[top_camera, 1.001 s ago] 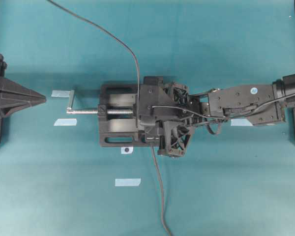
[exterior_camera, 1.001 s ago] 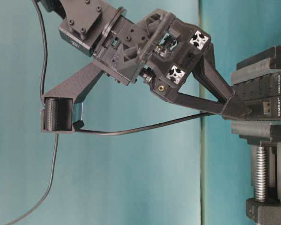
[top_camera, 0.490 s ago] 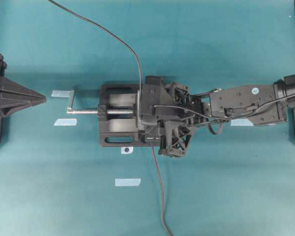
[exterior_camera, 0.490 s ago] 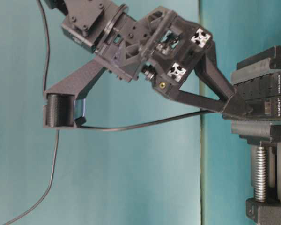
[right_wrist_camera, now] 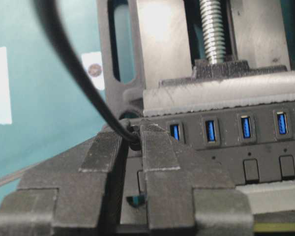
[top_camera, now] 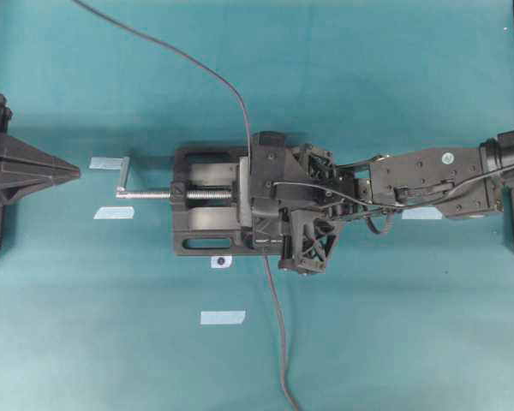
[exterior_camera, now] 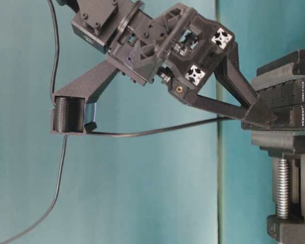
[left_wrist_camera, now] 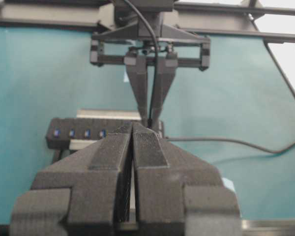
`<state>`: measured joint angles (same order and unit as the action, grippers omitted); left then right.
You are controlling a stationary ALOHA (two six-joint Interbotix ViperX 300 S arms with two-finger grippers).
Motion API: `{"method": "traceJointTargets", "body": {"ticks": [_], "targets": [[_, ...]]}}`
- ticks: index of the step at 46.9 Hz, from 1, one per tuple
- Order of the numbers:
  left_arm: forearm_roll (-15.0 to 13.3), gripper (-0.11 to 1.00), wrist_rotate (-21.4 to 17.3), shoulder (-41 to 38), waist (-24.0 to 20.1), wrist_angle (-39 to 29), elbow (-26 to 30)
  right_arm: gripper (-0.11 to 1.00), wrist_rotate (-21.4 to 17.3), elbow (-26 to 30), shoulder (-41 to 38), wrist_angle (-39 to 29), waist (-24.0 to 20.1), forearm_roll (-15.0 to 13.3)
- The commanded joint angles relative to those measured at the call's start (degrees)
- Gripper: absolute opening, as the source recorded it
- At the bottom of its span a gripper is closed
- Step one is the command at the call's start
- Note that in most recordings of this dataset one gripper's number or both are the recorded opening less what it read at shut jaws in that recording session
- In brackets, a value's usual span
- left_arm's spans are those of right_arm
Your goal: Insert the USB into the front port of the fixed hub.
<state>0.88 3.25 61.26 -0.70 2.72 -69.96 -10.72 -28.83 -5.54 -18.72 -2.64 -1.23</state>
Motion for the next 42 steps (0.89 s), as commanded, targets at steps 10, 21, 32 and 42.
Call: {"method": "traceJointTargets", "body": {"ticks": [10, 21, 32, 42], "targets": [[0.09, 0.0, 0.09, -0.35, -0.09, 0.53, 0.79, 0.08, -0.62, -0.18, -0.44, -0.35, -0.62, 0.53], [0.09, 0.0, 0.09, -0.35, -0.18, 0.53, 0.7, 0.08, -0.62, -0.35, -0.7, -0.44, -0.97, 0.88], [0.09, 0.0, 0.09, -0.35, -0.18, 0.53, 0.7, 0.08, -0.62, -0.35, -0.97, -0.53, -1.05, 0.88], [0.09, 0.0, 0.0, -0.35, -0.26, 0.53, 0.7, 0.08, -0.53, -0.09, -0.88, -1.58, -1.05, 0.88]]}}
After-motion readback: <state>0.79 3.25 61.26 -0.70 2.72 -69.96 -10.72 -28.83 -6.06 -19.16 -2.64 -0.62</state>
